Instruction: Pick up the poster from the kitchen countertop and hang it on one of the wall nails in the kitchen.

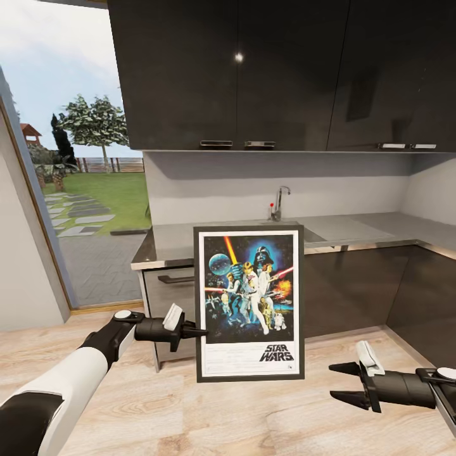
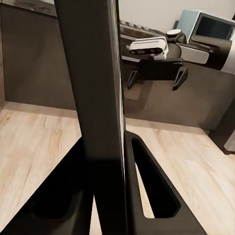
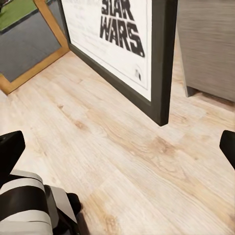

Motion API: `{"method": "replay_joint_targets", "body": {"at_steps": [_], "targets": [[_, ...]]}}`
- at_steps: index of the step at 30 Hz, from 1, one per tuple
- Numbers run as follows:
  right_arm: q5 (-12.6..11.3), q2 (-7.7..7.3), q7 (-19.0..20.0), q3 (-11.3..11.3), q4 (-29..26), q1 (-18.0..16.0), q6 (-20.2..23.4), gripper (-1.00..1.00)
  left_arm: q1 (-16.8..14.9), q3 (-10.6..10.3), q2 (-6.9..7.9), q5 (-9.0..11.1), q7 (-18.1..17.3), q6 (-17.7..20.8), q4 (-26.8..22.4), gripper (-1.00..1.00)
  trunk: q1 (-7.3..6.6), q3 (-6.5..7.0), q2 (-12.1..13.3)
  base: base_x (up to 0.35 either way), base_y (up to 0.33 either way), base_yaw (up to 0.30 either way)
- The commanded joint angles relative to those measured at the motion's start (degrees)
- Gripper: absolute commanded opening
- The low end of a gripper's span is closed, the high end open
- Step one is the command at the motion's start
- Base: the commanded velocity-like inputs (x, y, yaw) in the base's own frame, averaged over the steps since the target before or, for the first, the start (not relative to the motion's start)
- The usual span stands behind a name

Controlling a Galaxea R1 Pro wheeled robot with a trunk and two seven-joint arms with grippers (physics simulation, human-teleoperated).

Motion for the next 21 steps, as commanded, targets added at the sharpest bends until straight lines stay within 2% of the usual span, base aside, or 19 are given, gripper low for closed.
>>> {"method": "replay_joint_targets", "body": {"at_steps": [1, 9, 13, 21], "targets": [[0.01, 0.05, 0.24, -0.03, -0.02, -0.04, 0.6, 1.0, -0.05, -0.42, 0.06, 0.49, 0.0, -0.6, 0.01, -1.0, 0.0, -0.07, -0.04, 0.0, 0.0, 0.0], [-0.16, 0.11, 0.25, -0.03, 0.05, -0.82, 0.66, 1.0, -0.05, -0.46, 0.05, 0.52, 0.0, -0.6, 0.03, -1.0, 0.0, -0.07, -0.04, 0.0, 0.0, 0.0], [-0.23, 0.21, 0.2, 0.03, 0.27, -2.39, 2.95, 1.0, -0.05, -0.5, 0.05, 0.57, 0.0, -0.9, 0.07, -1.0, 0.0, -0.07, -0.04, 0.0, 0.0, 0.0], [-0.33, 0.26, 0.04, 0.05, 0.33, -3.45, 5.49, 1.0, -0.05, -0.49, 0.05, 0.52, 0.0, -4.45, 0.09, -1.0, 0.0, -0.07, -0.04, 0.0, 0.0, 0.0]]}}
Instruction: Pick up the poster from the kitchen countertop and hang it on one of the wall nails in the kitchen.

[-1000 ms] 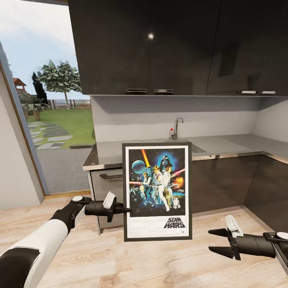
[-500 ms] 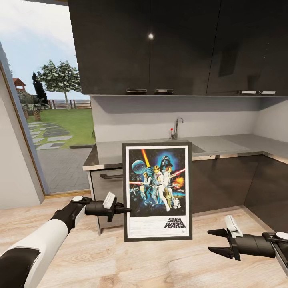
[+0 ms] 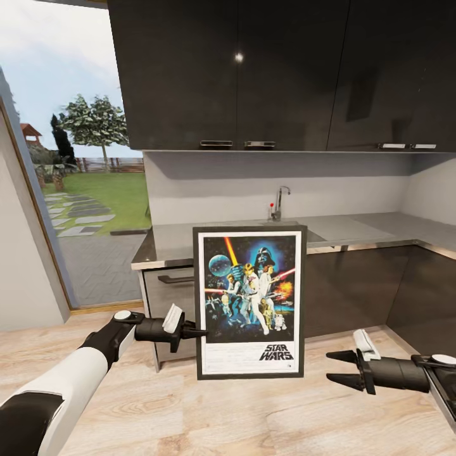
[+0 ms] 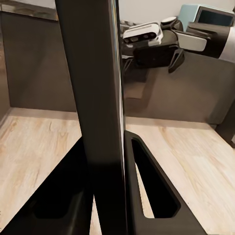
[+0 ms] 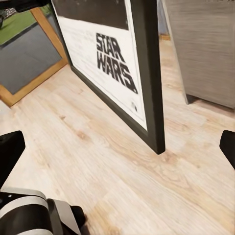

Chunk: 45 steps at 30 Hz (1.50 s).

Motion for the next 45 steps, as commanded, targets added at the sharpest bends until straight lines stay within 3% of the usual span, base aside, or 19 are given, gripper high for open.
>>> {"method": "replay_joint_targets", "body": {"at_steps": [1, 29, 39, 45], "targets": [[-0.03, 0.0, 0.2, -0.02, -0.01, -0.18, 0.81, 1.0, -0.05, -0.39, 0.06, 0.48, 0.0, -1.24, 0.02, -1.0, 0.0, -0.07, -0.04, 0.0, 0.0, 0.0], [-0.04, 0.92, -0.08, 0.06, 0.08, -0.32, 0.9, 1.0, -0.05, -0.57, -0.13, 0.55, 0.0, -1.79, 0.11, -1.0, 0.0, -0.07, -0.04, 0.0, 0.0, 0.0], [-0.04, 2.7, -0.09, 0.12, 0.09, -0.32, 0.85, 1.0, -0.05, -0.77, -0.36, 0.56, 0.0, -1.79, 0.11, -1.0, 0.0, -0.07, -0.04, 0.0, 0.0, 0.0], [-0.04, 2.96, -0.11, 0.15, 0.09, -0.32, 0.82, 1.0, -0.05, -0.77, -0.38, 0.6, 0.0, -1.79, 0.11, -1.0, 0.0, -0.07, -0.04, 0.0, 0.0, 0.0]]}}
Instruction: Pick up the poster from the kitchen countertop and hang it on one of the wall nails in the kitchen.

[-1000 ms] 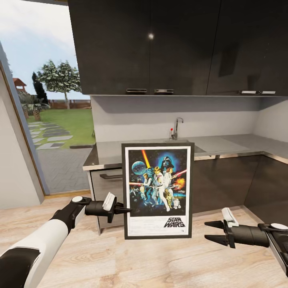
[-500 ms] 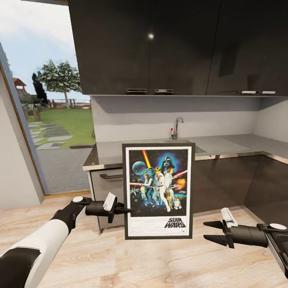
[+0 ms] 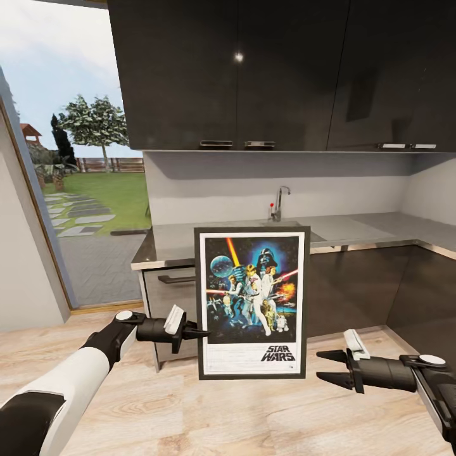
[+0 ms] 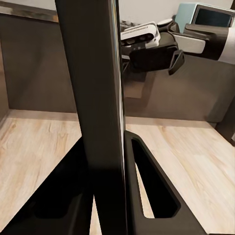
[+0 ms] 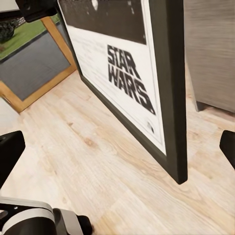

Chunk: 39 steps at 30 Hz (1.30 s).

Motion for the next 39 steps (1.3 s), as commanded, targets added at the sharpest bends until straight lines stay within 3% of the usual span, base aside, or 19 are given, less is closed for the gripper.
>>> {"method": "replay_joint_targets", "body": {"at_steps": [1, 10, 39], "targets": [[-0.02, 0.02, 0.21, -0.02, -0.01, -0.04, 0.6, 1.0, -0.05, -0.41, 0.06, 0.49, 0.0, -0.79, 0.02, -1.0, 0.0, -0.07, -0.04, 0.0, 0.0, 0.0], [0.52, 0.85, 0.05, -0.02, 0.3, -0.04, 0.53, 1.0, -0.05, -0.41, 0.06, 0.53, 0.0, -0.83, 0.02, -1.0, 0.0, -0.07, -0.04, 0.0, 0.0, 0.0], [0.68, 0.75, 0.03, -0.1, 3.05, -0.14, -1.86, 1.0, -0.05, -0.41, 0.06, 0.54, 0.0, -0.88, 0.02, -1.0, 0.0, -0.07, -0.04, 0.0, 0.0, 0.0]]}}
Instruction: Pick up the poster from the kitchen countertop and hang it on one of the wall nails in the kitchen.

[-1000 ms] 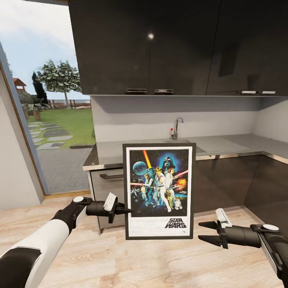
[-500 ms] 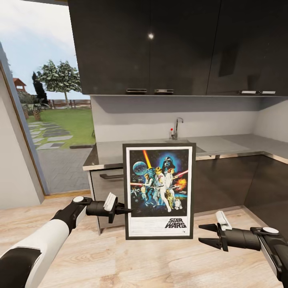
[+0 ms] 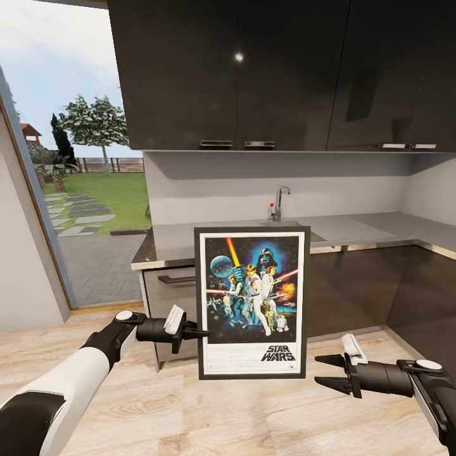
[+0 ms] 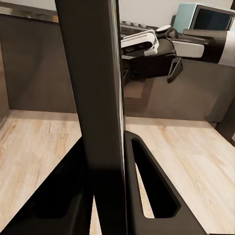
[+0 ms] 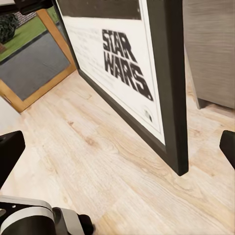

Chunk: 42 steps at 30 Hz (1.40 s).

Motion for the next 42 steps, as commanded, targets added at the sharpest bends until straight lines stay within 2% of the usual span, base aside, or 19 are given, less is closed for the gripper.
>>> {"method": "replay_joint_targets", "body": {"at_steps": [1, 17, 42], "targets": [[0.04, 0.0, 0.23, -0.05, -0.02, -0.03, 0.6, 1.0, -0.05, -0.43, 0.06, 0.5, 0.0, -0.79, 0.02, -1.0, 0.0, -0.07, -0.04, 0.0, 0.0, 0.0], [0.04, -0.01, 0.23, -0.06, 0.0, -0.06, 0.59, 1.0, -0.05, -0.68, -0.85, 0.5, 0.0, -1.82, 0.02, -1.0, 0.0, -0.07, -0.04, 0.0, 0.0, 0.0], [0.07, -0.01, 0.15, -0.06, 0.17, -0.05, 0.51, 1.0, -0.05, -0.84, -0.99, 0.5, 0.0, -2.02, 0.02, -1.0, 0.0, -0.07, -0.04, 0.0, 0.0, 0.0]]}}
